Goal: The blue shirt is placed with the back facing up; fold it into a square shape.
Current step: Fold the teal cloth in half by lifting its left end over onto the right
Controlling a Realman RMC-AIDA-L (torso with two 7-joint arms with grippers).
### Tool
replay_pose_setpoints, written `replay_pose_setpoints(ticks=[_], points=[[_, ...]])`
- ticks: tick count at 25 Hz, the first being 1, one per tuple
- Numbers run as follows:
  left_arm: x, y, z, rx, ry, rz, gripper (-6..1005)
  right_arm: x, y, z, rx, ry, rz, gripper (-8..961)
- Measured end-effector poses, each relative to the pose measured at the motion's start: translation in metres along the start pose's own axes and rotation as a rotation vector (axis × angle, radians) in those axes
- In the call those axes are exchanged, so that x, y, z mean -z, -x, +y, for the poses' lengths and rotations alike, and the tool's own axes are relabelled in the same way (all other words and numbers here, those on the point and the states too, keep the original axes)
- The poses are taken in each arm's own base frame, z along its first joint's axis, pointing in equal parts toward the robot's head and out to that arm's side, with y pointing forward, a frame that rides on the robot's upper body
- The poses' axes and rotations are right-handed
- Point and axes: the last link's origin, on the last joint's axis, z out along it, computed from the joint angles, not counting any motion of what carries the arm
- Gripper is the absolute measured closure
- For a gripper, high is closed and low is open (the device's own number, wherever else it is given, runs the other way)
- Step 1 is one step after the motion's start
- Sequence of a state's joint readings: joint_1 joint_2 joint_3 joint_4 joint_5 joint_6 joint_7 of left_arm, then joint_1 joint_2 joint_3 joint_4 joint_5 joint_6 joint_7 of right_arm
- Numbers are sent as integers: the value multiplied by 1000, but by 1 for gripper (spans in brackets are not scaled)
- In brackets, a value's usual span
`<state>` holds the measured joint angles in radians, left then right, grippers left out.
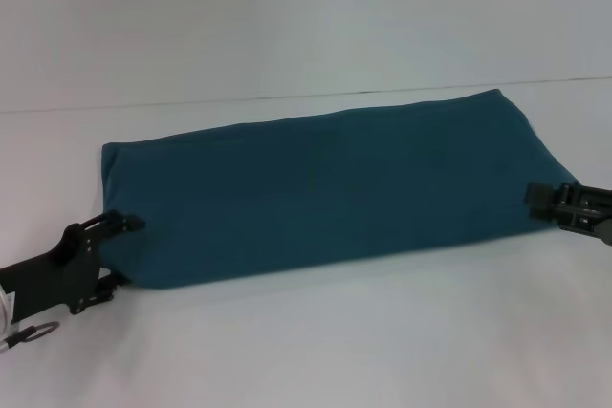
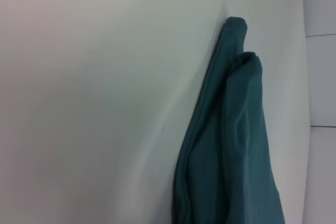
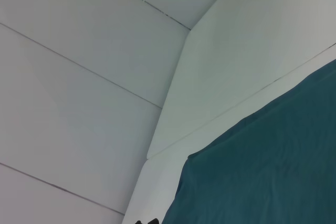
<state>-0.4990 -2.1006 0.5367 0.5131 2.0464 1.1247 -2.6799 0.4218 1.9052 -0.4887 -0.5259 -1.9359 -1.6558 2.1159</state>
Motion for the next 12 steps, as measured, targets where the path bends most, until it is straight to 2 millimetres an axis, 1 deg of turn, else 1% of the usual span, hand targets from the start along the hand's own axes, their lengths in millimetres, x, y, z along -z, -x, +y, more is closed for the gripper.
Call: replay_pose_setpoints(ticks=[8, 12], points=[[-7, 1, 7, -26, -10, -16, 161, 0, -1, 0, -4, 4, 0, 362], [-8, 1, 9, -34, -8, -25, 339, 1, -2, -1, -10, 5, -2, 362]])
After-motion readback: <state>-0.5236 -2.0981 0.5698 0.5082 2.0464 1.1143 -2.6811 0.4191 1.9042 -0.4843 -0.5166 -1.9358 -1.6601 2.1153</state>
